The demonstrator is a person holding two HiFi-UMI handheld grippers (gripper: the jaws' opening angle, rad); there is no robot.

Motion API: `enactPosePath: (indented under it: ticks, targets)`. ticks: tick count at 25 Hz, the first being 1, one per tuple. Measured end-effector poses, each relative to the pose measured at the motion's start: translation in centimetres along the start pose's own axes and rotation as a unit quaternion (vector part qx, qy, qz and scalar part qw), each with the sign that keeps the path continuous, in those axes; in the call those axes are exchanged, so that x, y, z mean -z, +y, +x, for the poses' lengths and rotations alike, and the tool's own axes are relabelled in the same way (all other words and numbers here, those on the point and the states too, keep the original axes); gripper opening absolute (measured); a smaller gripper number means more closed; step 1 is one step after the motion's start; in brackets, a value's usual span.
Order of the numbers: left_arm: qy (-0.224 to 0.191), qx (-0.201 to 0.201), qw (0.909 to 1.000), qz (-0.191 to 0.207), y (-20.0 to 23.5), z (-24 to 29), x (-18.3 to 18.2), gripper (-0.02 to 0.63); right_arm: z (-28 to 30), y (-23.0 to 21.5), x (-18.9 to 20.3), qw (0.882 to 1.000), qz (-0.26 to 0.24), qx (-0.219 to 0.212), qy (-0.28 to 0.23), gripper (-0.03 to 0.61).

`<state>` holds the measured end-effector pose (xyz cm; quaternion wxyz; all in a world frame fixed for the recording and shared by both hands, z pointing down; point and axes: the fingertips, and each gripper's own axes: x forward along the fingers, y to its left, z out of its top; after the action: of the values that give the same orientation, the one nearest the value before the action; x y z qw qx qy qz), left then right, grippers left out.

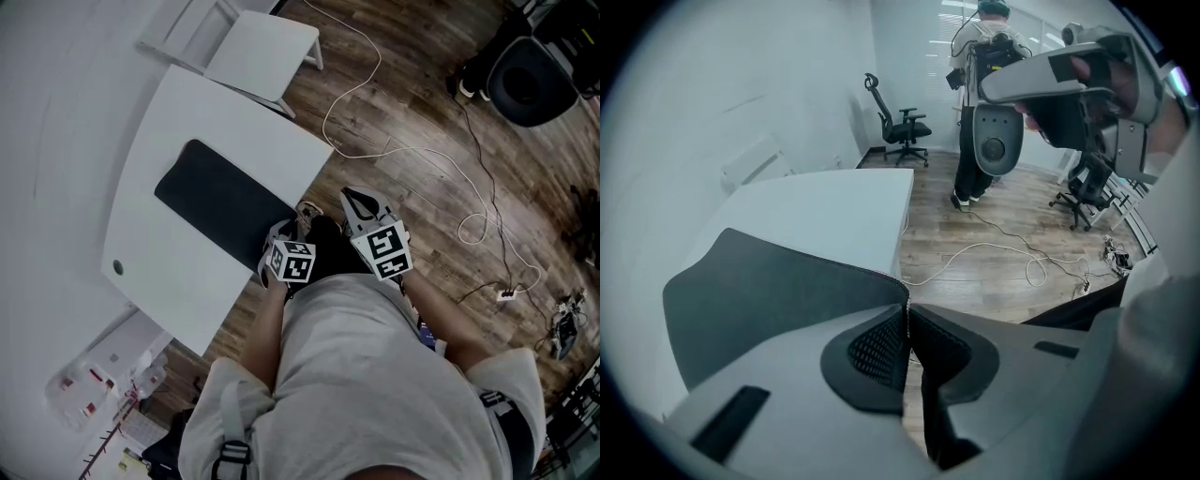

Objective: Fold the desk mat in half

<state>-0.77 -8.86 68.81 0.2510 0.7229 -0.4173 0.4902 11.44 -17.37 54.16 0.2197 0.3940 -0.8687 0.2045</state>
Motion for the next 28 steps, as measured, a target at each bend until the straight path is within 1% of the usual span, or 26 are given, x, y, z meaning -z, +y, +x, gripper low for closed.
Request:
enactPosePath:
  ticks: [3, 7, 10, 14, 22, 25, 28]
  targets:
    - [-0.008, 0.021, 0.9997, -0.002, -0.5, -0.2, 0.4, 0.028, 0.9, 1.4, -0.1, 1.000, -0.012, -0.006, 0.015, 0.041]
    - [-0.018, 0.058, 0.9981, -0.008, -1.0, -0.1, 0.3, 0.028, 2.3, 3.4, -1.2, 0.998, -0.044, -0.020, 0.031, 0.041]
    - [-0.028, 0.089, 0.9954, -0.020, -1.2, -0.2, 0.1, 0.028, 3.1, 4.9, -2.3, 0.997, -0.065, -0.031, 0.039, 0.041]
    - [-0.041, 0.124, 0.9909, -0.036, -1.1, -0.7, -0.4, 0.028, 4.2, 6.0, -3.0, 0.995, -0.077, -0.029, 0.058, 0.041]
    - [-0.071, 0.147, 0.9854, -0.049, -0.5, -0.8, -0.7, 0.028, 7.2, 8.0, -3.7, 0.990, -0.104, -0.029, 0.086, 0.041]
    - [-0.072, 0.150, 0.9849, -0.050, -1.1, -0.7, -0.7, 0.028, 7.0, 8.4, -3.0, 0.989, -0.105, -0.035, 0.098, 0.041]
    - [-0.070, 0.159, 0.9834, -0.052, -1.6, -0.5, -1.2, 0.028, 7.1, 8.9, -2.4, 0.986, -0.116, -0.052, 0.108, 0.041]
